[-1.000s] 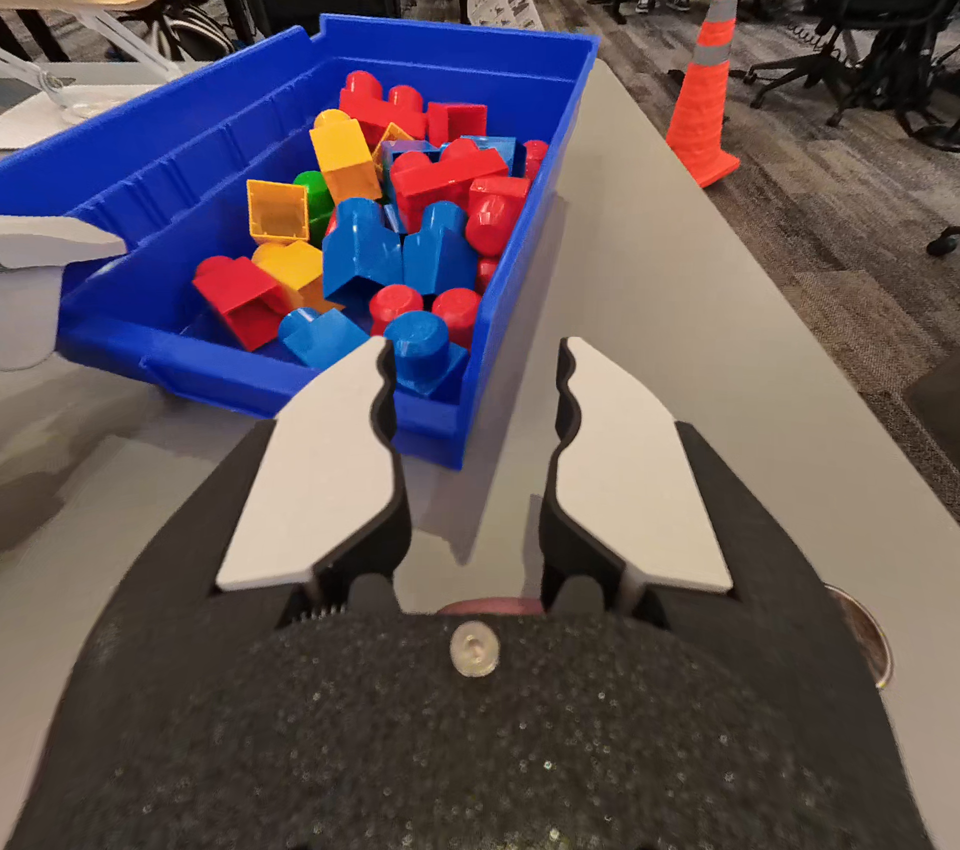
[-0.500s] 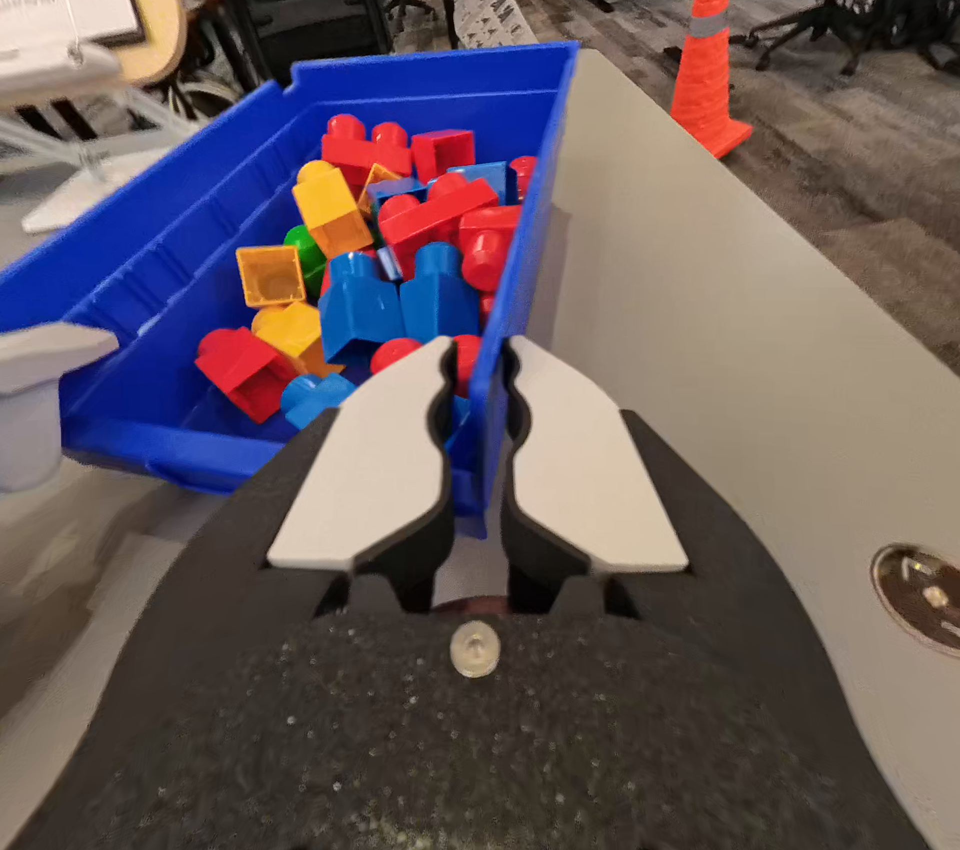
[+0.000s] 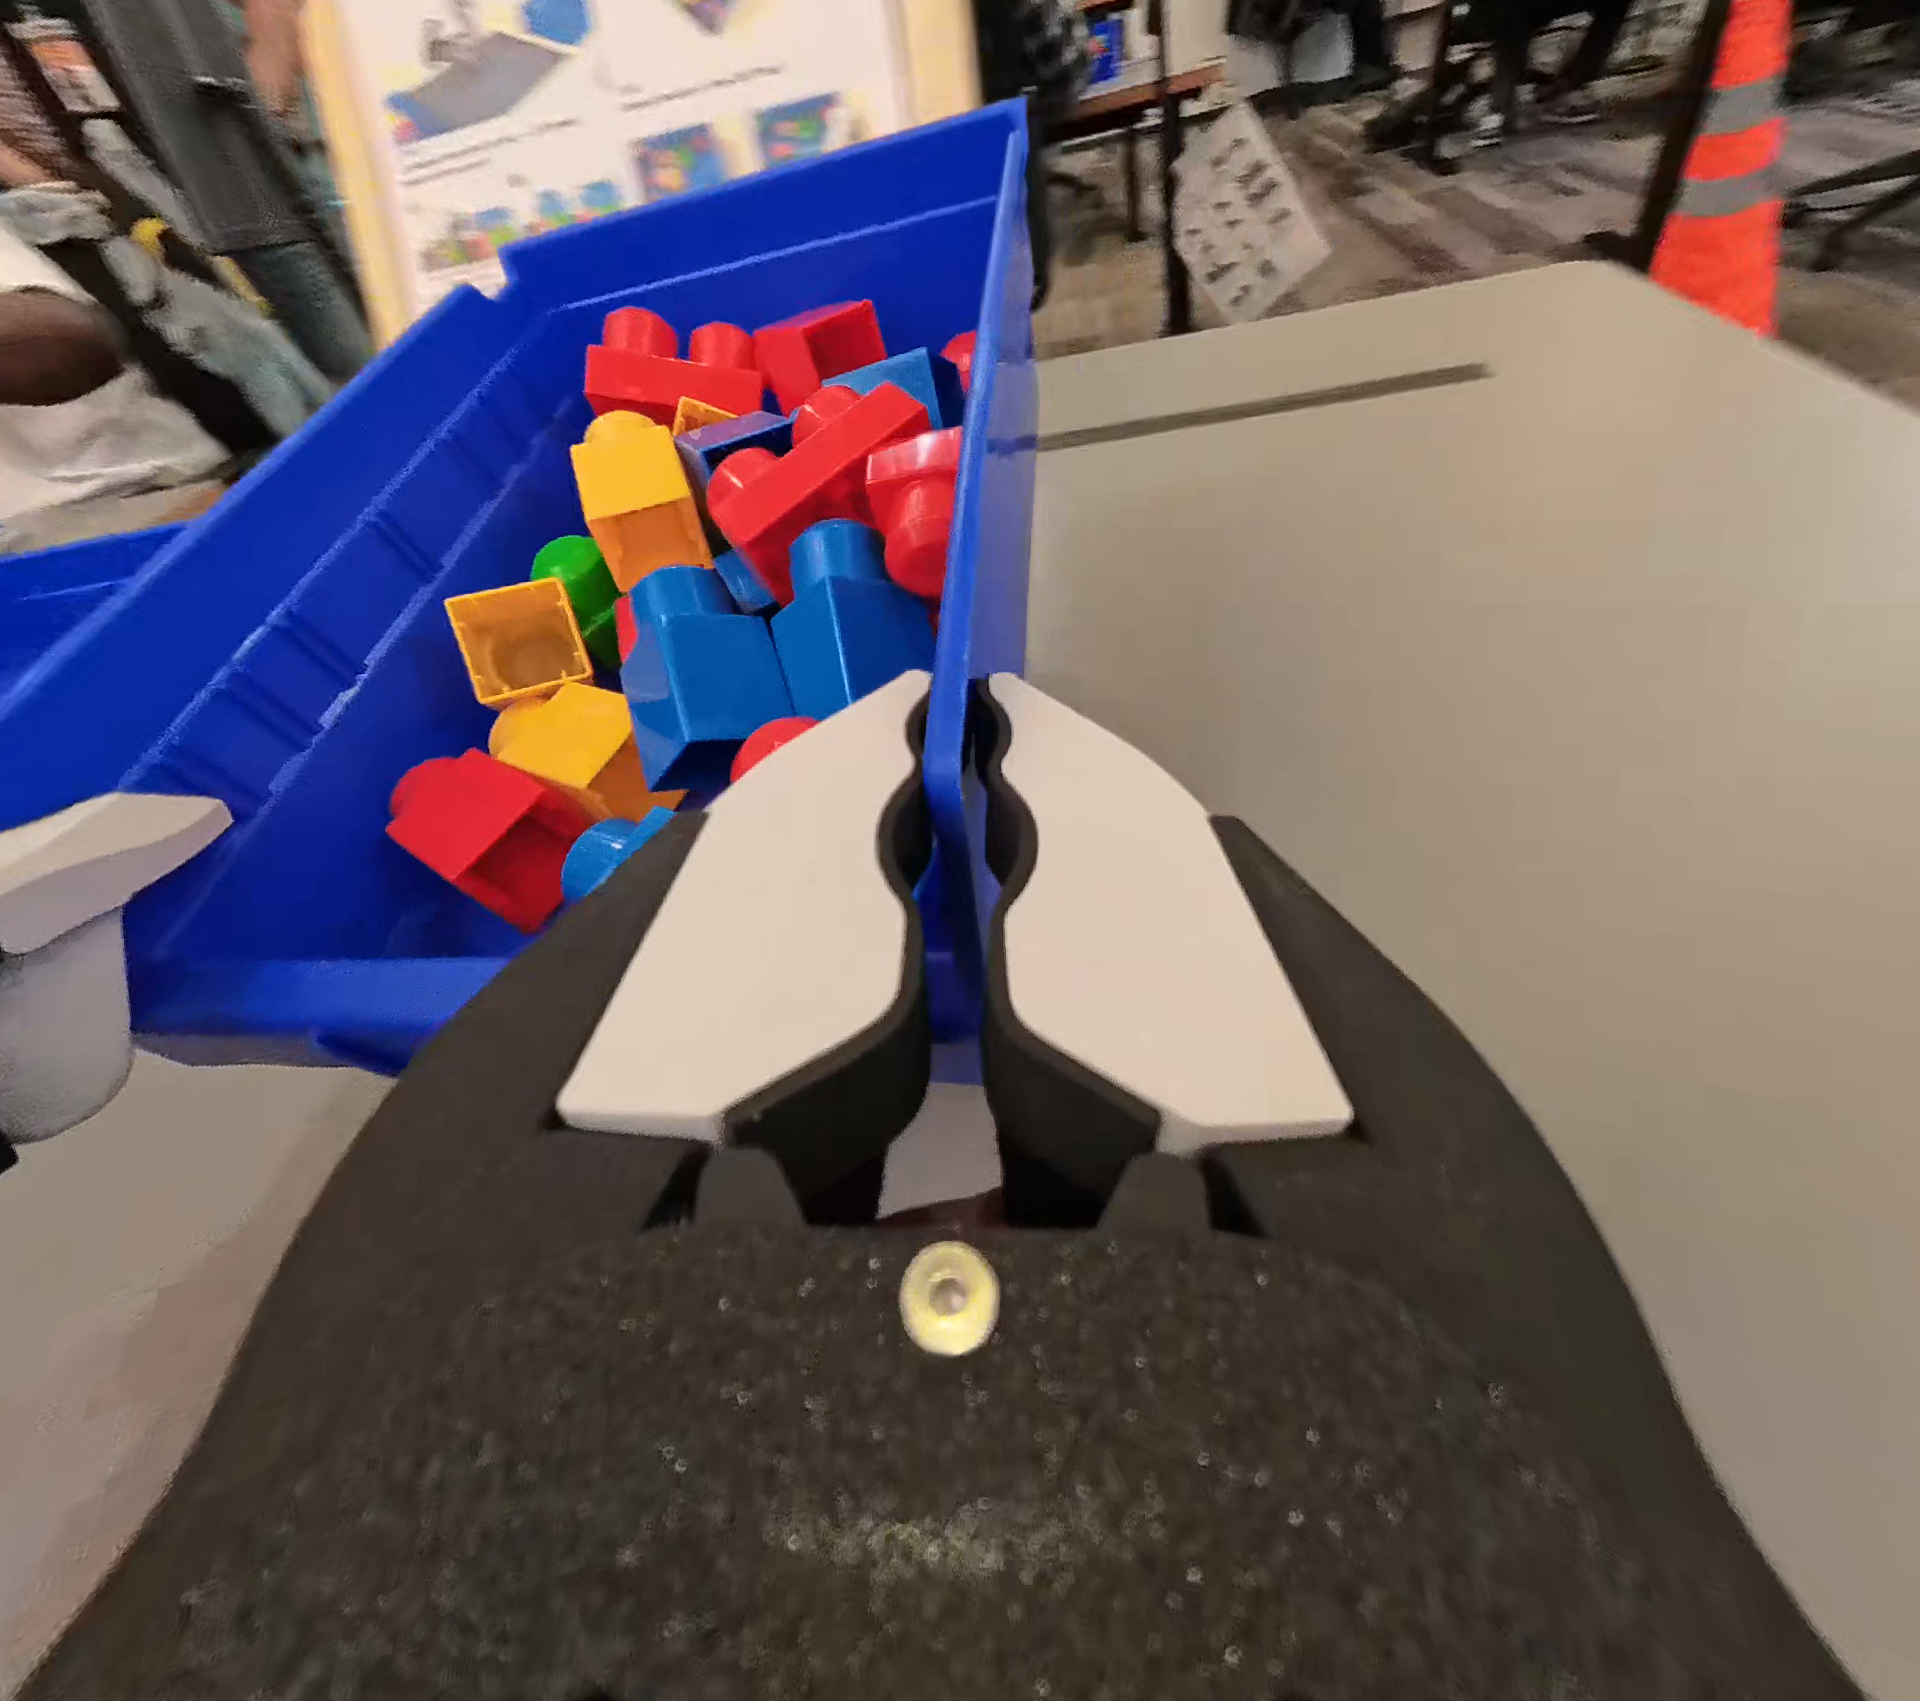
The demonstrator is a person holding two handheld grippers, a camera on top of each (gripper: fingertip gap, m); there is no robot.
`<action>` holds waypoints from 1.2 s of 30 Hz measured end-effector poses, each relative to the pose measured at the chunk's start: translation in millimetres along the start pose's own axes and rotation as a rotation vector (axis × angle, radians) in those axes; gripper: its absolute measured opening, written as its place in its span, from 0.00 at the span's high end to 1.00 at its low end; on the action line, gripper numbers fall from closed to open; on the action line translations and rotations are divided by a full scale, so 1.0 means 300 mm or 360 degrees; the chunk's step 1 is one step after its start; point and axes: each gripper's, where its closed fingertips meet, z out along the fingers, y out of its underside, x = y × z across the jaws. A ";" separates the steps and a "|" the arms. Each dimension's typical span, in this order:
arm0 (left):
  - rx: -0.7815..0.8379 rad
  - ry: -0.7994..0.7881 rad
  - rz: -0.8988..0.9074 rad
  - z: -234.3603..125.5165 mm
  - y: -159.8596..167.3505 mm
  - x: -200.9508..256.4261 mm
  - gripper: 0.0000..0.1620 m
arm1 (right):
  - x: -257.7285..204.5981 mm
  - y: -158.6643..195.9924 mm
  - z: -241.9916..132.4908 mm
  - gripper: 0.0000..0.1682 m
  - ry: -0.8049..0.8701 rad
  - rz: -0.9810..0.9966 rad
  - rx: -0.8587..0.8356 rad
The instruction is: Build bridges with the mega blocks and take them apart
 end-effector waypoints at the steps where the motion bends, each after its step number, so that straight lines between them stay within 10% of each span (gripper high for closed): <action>1: 0.0000 -0.0068 -0.0003 -0.030 0.001 -0.070 0.97 | -0.071 0.009 0.026 0.97 -0.0055 0.0000 -0.0013; 9: -0.0141 -0.0297 -0.0144 -0.126 0.140 -0.441 0.97 | -0.442 0.142 0.163 0.97 -0.0270 -0.0005 -0.0184; 20: -0.0191 -0.0255 -0.0263 -0.061 0.252 -0.490 0.96 | -0.456 0.281 0.209 0.95 -0.0315 -0.0026 -0.0292; 25: -0.0263 -0.0090 -0.0256 -0.179 0.290 -0.465 0.64 | -0.475 0.225 0.112 0.74 -0.0667 0.0038 -0.0252; 30: -0.0128 -0.0392 -0.0292 -0.426 0.334 -0.736 0.58 | -0.624 0.077 -0.062 0.73 -0.1047 -0.0051 0.0028; 36: -0.0202 -0.0667 -0.0389 -0.404 0.389 -1.228 0.56 | -0.924 0.271 -0.206 0.81 -0.1506 -0.0288 -0.0164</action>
